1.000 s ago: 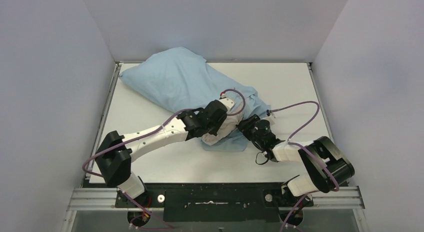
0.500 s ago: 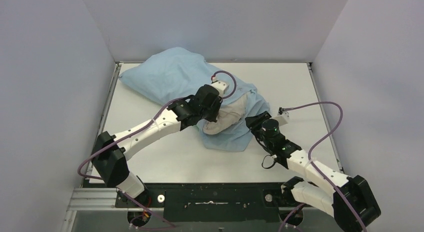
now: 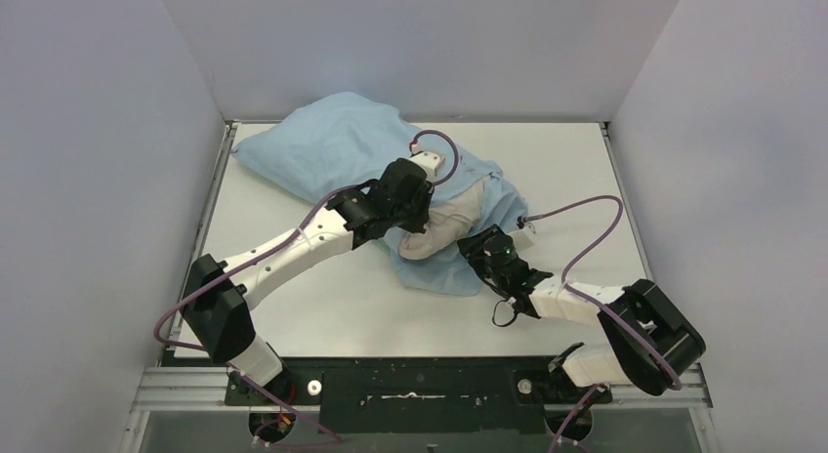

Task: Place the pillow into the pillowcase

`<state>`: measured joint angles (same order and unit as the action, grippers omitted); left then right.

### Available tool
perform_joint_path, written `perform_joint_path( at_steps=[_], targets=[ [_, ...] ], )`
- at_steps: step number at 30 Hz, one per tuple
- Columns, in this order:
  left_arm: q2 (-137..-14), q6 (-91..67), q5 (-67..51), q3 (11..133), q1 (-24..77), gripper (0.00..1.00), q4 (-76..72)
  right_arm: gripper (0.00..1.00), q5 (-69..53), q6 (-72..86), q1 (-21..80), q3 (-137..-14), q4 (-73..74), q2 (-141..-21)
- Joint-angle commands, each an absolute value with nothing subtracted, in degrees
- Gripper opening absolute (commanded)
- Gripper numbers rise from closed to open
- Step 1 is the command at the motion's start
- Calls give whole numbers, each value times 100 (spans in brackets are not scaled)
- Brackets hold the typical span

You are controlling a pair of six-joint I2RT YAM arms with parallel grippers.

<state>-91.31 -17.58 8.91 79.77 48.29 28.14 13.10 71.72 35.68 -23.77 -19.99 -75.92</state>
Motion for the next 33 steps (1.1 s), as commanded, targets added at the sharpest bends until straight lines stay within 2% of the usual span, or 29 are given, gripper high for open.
perform_joint_path(
  at_steps=[1, 12, 13, 14, 15, 16, 20, 24, 26, 33],
  targets=[
    [-8924, -1819, 1033, 8312, 4702, 0, 2376, 36, 1707, 7372, 3625, -2489, -3025, -7918],
    [-8931, -1916, 988, 8277, 4702, 0, 2301, 38, 1796, 6601, 3577, -2741, -3938, -8914],
    [-8936, -1916, 998, 8279, 4702, 0, 2302, 34, 1744, 6432, 3577, -2711, -4119, -8973],
    [-8945, -1912, 1000, 8279, 4701, 0, 2299, 26, 1686, 6230, 3569, -2685, -4310, -9023],
    [-8960, -1896, 993, 8275, 4695, 0, 2290, 10, 1616, 6004, 3556, -2643, -4474, -9029],
    [-9001, -1849, 1003, 8279, 4702, 0, 2280, 0, 1475, 5743, 3547, -2569, -4678, -8985],
    [-9302, -1746, 1234, 8423, 4636, 0, 2376, 0, 47, 4425, 3391, -2148, -5243, -8090],
    [-9598, -2008, 1097, 8374, 4417, 0, 2347, 0, -1649, 3099, 3428, -2161, -3945, -6436],
    [-9706, -2093, 1062, 8275, 4330, 0, 2206, 0, -2443, 2739, 3438, -2022, -3824, -5853],
    [-10070, -2180, 1033, 8389, 4254, 0, 2121, 0, -4209, 1871, 3441, -2346, -2434, -4919]
  ],
)
